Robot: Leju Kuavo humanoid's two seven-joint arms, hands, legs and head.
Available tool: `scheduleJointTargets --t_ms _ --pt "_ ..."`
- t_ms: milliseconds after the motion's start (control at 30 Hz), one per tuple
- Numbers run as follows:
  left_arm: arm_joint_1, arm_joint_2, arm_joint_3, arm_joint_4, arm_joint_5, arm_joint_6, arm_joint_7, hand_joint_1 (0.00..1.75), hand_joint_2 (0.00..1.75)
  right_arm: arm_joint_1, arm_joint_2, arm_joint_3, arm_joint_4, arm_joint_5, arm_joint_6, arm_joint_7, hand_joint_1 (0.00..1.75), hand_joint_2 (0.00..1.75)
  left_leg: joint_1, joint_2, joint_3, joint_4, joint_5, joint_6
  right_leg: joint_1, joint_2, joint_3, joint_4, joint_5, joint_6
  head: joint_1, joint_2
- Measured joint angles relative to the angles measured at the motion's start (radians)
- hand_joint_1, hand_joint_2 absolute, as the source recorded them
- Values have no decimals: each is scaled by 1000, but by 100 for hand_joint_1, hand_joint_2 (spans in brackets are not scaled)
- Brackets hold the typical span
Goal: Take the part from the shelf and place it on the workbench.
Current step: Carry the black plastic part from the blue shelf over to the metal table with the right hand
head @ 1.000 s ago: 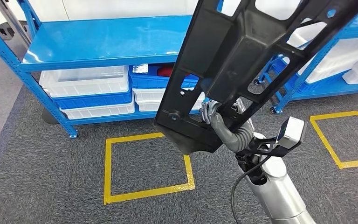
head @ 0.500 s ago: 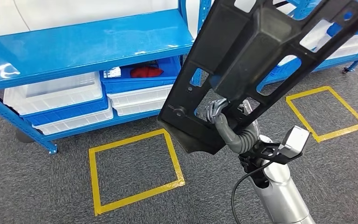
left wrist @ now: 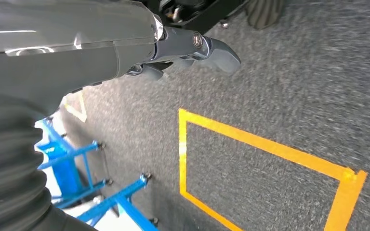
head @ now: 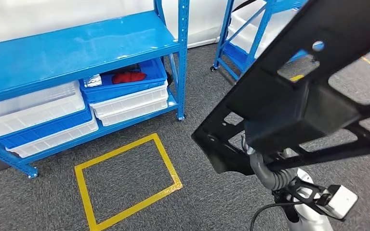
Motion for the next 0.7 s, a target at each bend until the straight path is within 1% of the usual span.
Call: scheduleJointTargets --t_ms 33,67,100,133,167,200,233,267,300,333,367,400,433,467,500,533,567,600,633,667,700 --pt "2 1 0 0 0 1 0 0 175 23 0 -14 -13 5 3 -5 169 175 -2 13 -1 0 0 0 0 -4 19 -22 14 -2 0 0" --pt "2 2 0 0 0 1 0 0 175 44 0 -29 -26 8 7 -8 169 175 -4 25 0 0 0 0 2 -14 57 -79 40 -6 0 0" --pt "3 2 0 0 0 2 2 0 175 63 1 -45 -39 10 12 -11 169 175 -6 36 1 0 -1 -1 6 -40 101 -151 59 -12 0 0" --pt "3 2 0 0 0 3 3 0 175 82 3 -63 -53 11 19 -14 169 175 -9 45 3 0 -2 -4 11 -65 137 -213 74 -20 0 0" --pt "3 3 0 0 0 4 5 0 175 102 8 -81 -66 12 24 -15 169 175 -11 54 5 0 -3 -8 17 -84 159 -253 80 -29 0 0" --pt "4 4 0 0 0 4 6 0 175 122 14 -101 -79 13 30 -18 169 175 -12 63 8 -1 -3 -14 22 -94 166 -269 79 -37 0 0" --pt "4 5 0 0 0 5 7 0 175 144 23 -121 -92 16 36 -23 169 175 -13 72 10 -3 -3 -20 25 -85 165 -270 83 -44 0 0" --pt "4 6 0 0 0 6 6 0 175 167 32 -140 -103 18 42 -30 169 175 -12 80 12 -5 -4 -27 23 -73 164 -273 87 -51 0 0" --pt "4 8 0 0 0 8 6 0 175 189 42 -159 -114 20 50 -38 169 175 -11 72 11 0 -12 -33 20 -62 164 -279 92 -59 0 0" --pt "3 10 0 0 0 9 5 0 175 207 53 -175 -122 21 58 -46 169 175 -10 54 5 21 -30 -38 17 -51 164 -285 98 -67 0 0" --pt "4 12 0 0 0 10 5 0 175 221 63 -188 -128 21 66 -53 169 175 -9 30 -12 62 -60 -41 15 -38 163 -290 104 -74 0 0" --pt "5 15 0 0 0 11 4 0 175 230 74 -199 -132 20 74 -58 169 175 -7 2 -35 122 -96 -43 16 -26 160 -291 107 -79 0 0" --pt "6 17 0 0 0 12 4 0 175 237 84 -209 -133 20 81 -61 169 175 -7 -13 -63 189 -130 -43 18 -12 157 -291 109 -82 0 0" --pt "7 20 0 0 0 13 4 0 175 245 93 -219 -134 20 87 -64 169 175 -7 -20 -85 243 -150 -43 20 3 154 -290 111 -84 0 0" --pt "7 23 -1 0 0 14 4 0 175 253 102 -228 -134 21 92 -66 169 175 -7 -23 -93 266 -151 -42 22 18 152 -289 112 -85 0 0" --pt "6 25 -2 0 0 15 4 0 175 259 111 -236 -134 22 96 -66 169 175 -7 -26 -84 249 -132 -39 24 34 150 -287 114 -85 0 0" --pt "4 28 -4 0 0 16 5 0 175 263 119 -243 -134 24 99 -66 169 175 -8 -32 -57 197 -99 -34 25 49 149 -285 115 -84 0 0" --pt "2 31 -6 0 0 18 6 0 175 265 125 -247 -135 27 101 -66 169 175 -10 -53 -21 125 -64 -26 25 62 148 -282 116 -83 0 0" --pt "0 35 -8 -1 0 19 8 0 175 266 131 -249 -137 29 102 -66 169 175 -10 -78 10 57 -39 -20 27 74 146 -280 117 -80 0 0" --pt "-2 39 -9 -1 0 22 9 0 175 267 135 -250 -138 32 103 -67 169 175 -11 -99 31 10 -25 -16 25 84 143 -278 120 -76 0 0" --pt "-3 42 -10 -1 0 25 11 0 175 267 138 -252 -140 35 104 -68 169 175 -13 -113 40 -15 -20 -15 22 94 139 -277 123 -71 0 0"
